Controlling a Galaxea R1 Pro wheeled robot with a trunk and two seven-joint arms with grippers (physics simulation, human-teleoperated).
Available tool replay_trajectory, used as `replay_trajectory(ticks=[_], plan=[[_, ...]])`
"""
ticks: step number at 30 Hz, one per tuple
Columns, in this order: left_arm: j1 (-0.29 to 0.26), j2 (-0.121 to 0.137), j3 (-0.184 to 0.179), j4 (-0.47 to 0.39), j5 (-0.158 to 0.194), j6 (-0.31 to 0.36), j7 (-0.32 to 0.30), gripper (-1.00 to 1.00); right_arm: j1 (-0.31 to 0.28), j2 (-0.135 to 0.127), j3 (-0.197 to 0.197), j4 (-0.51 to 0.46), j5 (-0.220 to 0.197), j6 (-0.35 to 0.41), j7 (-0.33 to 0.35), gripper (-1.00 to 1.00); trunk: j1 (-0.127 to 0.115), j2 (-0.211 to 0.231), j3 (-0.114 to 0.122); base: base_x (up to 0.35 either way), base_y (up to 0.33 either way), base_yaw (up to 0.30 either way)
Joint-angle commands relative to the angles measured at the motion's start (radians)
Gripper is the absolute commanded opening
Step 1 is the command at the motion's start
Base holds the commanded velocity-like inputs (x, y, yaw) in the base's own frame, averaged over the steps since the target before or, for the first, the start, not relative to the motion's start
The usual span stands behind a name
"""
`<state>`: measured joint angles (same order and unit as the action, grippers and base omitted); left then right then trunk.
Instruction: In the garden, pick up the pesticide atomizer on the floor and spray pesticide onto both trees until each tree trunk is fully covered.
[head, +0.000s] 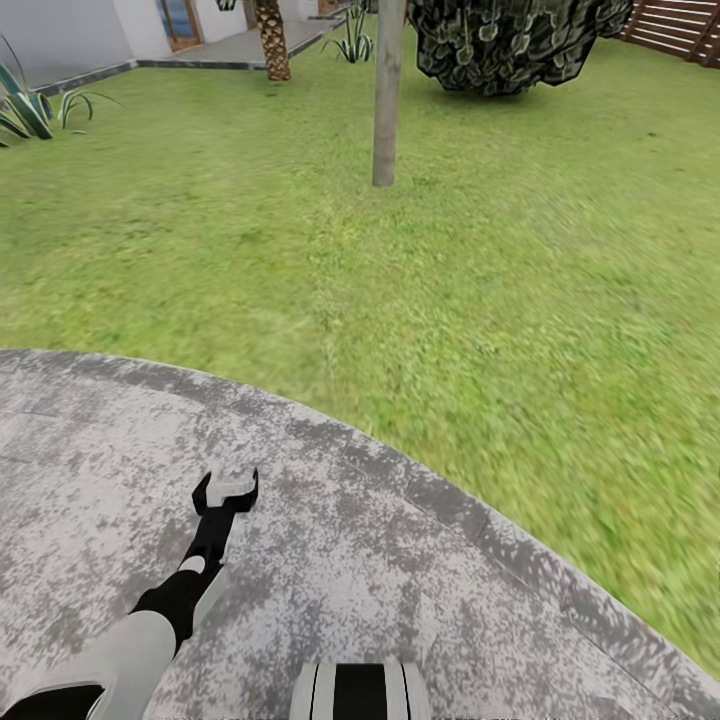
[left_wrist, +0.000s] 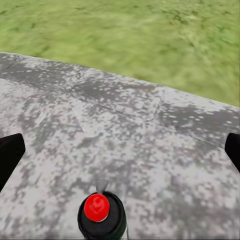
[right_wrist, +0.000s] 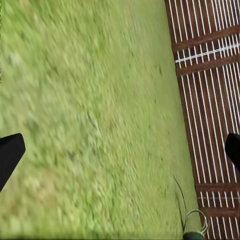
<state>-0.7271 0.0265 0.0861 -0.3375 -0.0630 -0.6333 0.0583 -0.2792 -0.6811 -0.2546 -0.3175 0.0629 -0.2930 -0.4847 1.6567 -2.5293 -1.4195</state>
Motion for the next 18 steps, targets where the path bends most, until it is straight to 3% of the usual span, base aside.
replay_trajectory(ticks=[1,5,9,18], plan=[[0.0,0.0,0.0,-0.002,0.0,-0.001,0.0,1.0,0.0,0.0,0.0,0.0,0.0,0.0,0.0,1.0,0.0,0.0,-0.004,0.0,0.0,0.0],[0.0,0.0,0.0,-0.004,0.0,-0.018,0.0,1.0,0.0,0.0,0.0,0.0,0.0,0.0,0.0,1.0,0.001,-0.001,-0.012,0.0,0.0,0.0],[0.0,0.0,0.0,-0.003,0.0,-0.075,0.0,1.0,0.0,0.0,0.0,0.0,0.0,0.0,0.0,1.0,0.001,-0.001,-0.012,0.0,0.0,0.0],[0.0,0.001,0.001,-0.002,0.0,-0.101,0.0,1.0,0.0,0.0,0.0,0.0,0.0,0.0,0.0,1.0,0.001,-0.001,-0.012,0.0,0.0,0.0]])
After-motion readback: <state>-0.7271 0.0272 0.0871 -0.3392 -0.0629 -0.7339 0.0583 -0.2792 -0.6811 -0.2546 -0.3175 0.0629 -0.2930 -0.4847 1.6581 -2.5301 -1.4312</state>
